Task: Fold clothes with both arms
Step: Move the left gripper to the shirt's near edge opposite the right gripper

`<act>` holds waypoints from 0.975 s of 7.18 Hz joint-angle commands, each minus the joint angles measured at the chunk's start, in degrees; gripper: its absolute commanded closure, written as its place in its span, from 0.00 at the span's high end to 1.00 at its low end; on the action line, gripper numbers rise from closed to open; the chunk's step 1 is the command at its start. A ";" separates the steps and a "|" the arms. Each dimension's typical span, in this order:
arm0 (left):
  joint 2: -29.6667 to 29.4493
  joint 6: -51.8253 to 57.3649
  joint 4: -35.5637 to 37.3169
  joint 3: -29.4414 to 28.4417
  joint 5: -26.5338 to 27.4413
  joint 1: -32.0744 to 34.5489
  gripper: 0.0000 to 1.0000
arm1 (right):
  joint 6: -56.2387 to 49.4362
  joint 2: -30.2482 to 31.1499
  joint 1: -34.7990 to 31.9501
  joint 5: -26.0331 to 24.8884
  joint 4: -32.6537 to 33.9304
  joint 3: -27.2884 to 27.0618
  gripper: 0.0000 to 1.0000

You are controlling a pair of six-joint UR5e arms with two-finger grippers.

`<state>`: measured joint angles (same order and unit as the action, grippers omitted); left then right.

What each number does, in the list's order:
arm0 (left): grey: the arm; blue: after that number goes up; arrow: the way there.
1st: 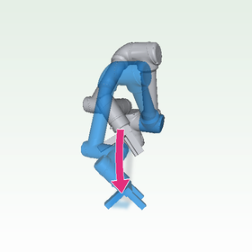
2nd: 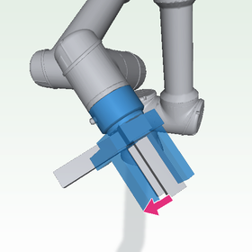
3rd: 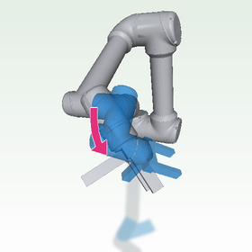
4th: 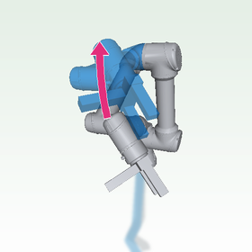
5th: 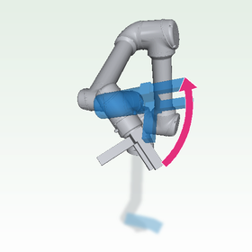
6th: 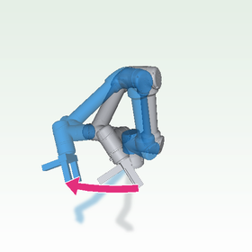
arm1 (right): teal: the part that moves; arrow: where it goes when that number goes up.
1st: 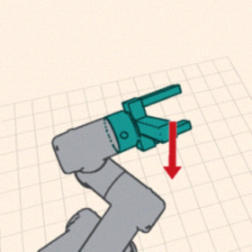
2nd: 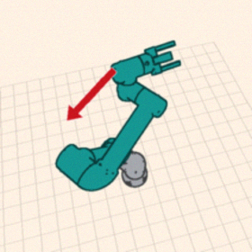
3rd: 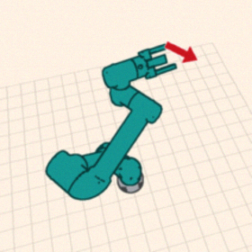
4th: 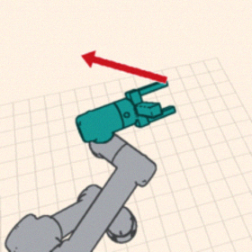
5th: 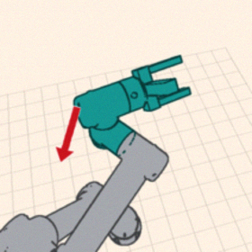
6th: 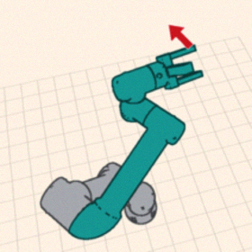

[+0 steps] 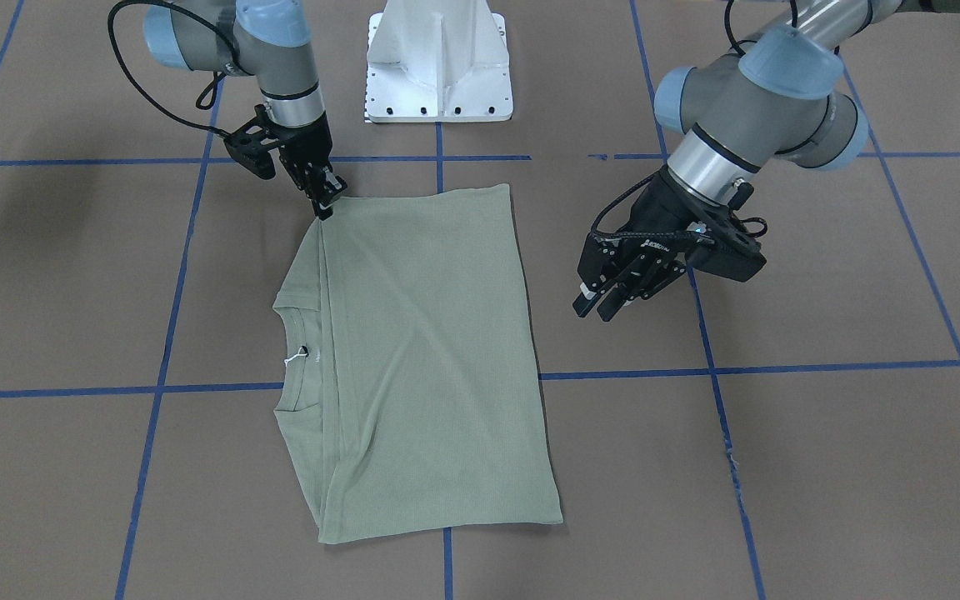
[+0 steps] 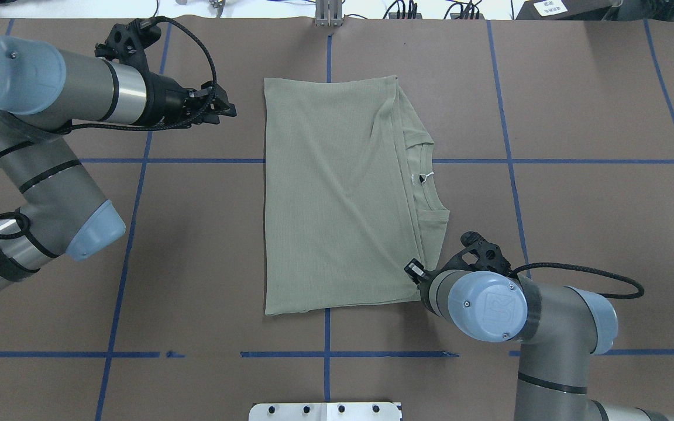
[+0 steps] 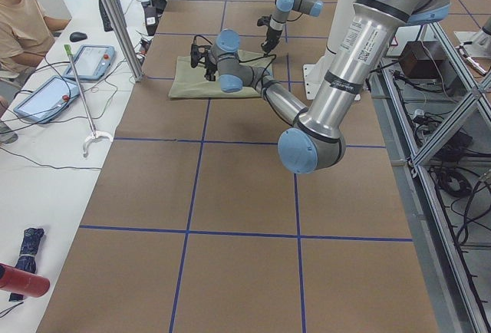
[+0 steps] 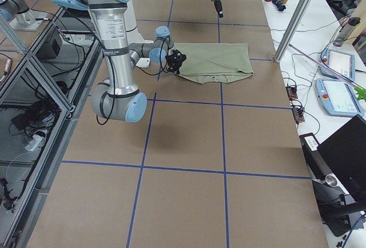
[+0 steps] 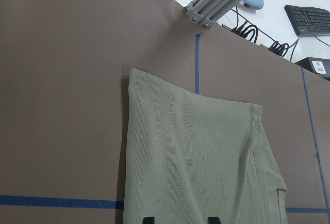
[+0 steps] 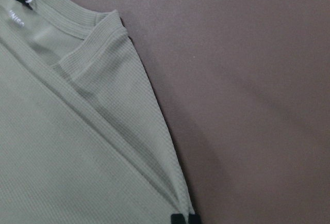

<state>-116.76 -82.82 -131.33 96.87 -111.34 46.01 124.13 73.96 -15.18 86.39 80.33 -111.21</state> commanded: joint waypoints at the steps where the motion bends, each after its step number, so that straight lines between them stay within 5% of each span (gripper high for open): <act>1: 3.19 -5.75 7.27 7.06 -1.50 -3.53 0.44 | 2.50 0.40 2.51 0.01 0.09 -2.07 0.00; 3: 6.72 -13.02 10.39 13.25 -0.90 -9.67 0.45 | 2.60 1.45 4.97 -0.43 5.85 -7.43 0.00; 7: 8.56 -25.98 10.74 11.68 12.89 -27.44 0.47 | 2.52 1.45 5.25 -0.69 6.41 -7.62 0.00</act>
<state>-109.10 -106.38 -120.78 109.14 -101.46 22.85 126.72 75.27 -10.03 85.71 86.61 -118.84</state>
